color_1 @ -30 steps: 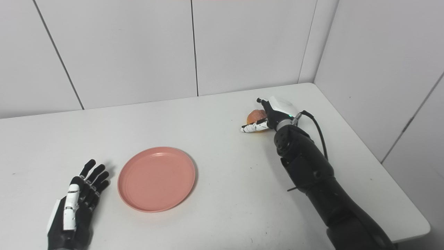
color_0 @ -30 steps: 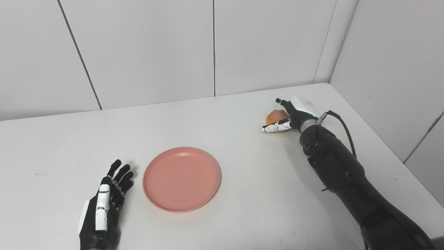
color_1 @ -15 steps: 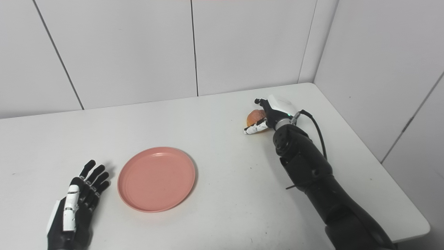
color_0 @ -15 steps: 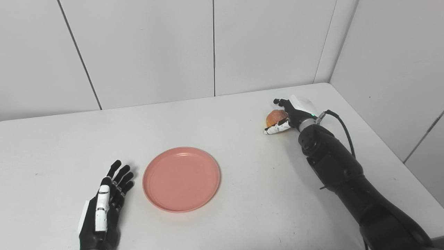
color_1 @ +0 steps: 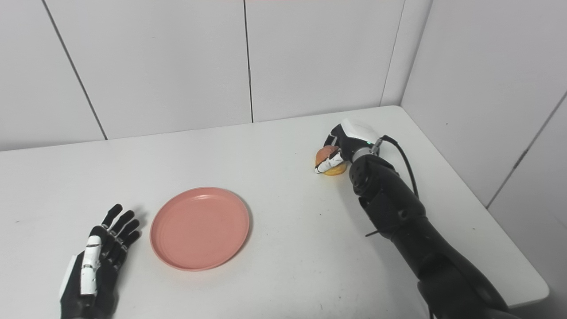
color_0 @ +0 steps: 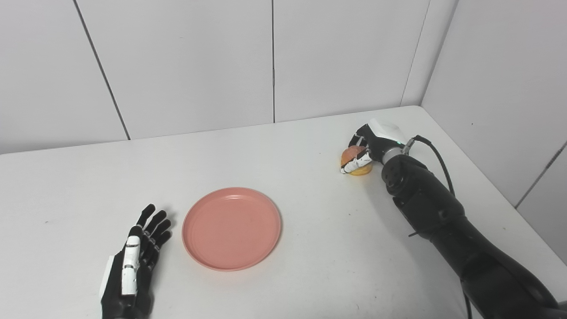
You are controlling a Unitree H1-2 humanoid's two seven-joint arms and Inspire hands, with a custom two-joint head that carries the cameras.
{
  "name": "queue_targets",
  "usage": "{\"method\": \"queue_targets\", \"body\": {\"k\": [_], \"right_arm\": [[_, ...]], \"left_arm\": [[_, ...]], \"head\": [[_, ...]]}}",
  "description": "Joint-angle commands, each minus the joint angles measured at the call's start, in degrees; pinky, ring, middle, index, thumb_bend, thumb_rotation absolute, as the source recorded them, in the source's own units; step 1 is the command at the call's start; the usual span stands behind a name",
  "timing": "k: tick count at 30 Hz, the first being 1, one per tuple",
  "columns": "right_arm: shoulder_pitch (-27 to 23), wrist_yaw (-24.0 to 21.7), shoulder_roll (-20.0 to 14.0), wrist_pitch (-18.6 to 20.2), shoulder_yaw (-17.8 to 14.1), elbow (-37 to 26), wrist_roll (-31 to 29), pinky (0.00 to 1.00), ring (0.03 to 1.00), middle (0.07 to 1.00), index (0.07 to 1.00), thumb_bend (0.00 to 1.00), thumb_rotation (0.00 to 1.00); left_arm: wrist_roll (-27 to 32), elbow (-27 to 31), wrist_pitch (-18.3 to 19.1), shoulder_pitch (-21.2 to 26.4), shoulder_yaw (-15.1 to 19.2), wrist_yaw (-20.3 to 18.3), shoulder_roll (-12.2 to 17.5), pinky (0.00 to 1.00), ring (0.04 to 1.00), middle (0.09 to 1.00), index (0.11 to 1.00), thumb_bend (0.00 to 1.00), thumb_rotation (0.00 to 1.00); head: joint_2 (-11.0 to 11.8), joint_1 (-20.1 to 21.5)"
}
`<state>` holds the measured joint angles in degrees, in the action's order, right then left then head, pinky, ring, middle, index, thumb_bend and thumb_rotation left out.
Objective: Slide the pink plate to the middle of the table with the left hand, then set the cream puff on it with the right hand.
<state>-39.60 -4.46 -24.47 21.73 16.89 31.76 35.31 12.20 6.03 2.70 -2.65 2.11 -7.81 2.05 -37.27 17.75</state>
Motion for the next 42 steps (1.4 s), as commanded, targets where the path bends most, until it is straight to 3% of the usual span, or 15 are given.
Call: {"method": "queue_targets", "body": {"k": [1,16,21,29,34,42], "right_arm": [[-1.6,0.7,-1.3,-1.7,-0.2,-1.4,0.3,0.3,0.364,0.432,0.484,0.52,0.13],[-0.4,-1.9,-2.2,0.6,-1.9,-10.0,0.0,0.28,0.357,0.431,0.482,0.51,0.13],[0.5,-3.3,-2.7,1.7,-2.2,-17.3,1.0,0.26,0.343,0.427,0.485,0.51,0.13],[0.9,-6.8,-2.6,3.3,-1.5,-28.3,4.2,0.26,0.349,0.442,0.488,0.51,0.13],[0.7,-8.7,-0.5,2.2,-1.1,-34.0,4.1,0.27,0.362,0.435,0.485,0.51,0.12],[0.0,-13.8,3.6,2.1,2.0,-40.5,5.6,0.26,0.349,0.421,0.485,0.51,0.13]], "left_arm": [[0.2,-1.0,1.3,-1.7,0.0,0.0,0.3,0.91,0.89,0.892,0.883,0.47,1.0],[-0.3,-2.2,0.3,-1.1,-0.3,-0.1,0.3,0.9,0.887,0.89,0.88,0.47,1.0],[-1.0,-1.8,0.6,-0.8,-0.6,0.8,-0.5,0.9,0.884,0.886,0.876,0.48,1.0],[-5.4,-1.1,-2.0,-1.5,-1.5,2.7,-1.4,0.88,0.88,0.883,0.872,0.44,1.0],[-8.6,0.0,-3.8,-2.3,-2.1,4.3,-2.4,0.88,0.883,0.886,0.88,0.44,1.0],[-14.6,0.5,-8.6,-3.1,-3.8,7.5,-3.6,0.89,0.904,0.905,0.897,0.52,1.0]], "head": [[0.1,-0.1],[0.2,-0.9],[0.2,-2.1],[-0.1,-5.2],[-0.6,-7.0],[-1.2,-9.8]]}}
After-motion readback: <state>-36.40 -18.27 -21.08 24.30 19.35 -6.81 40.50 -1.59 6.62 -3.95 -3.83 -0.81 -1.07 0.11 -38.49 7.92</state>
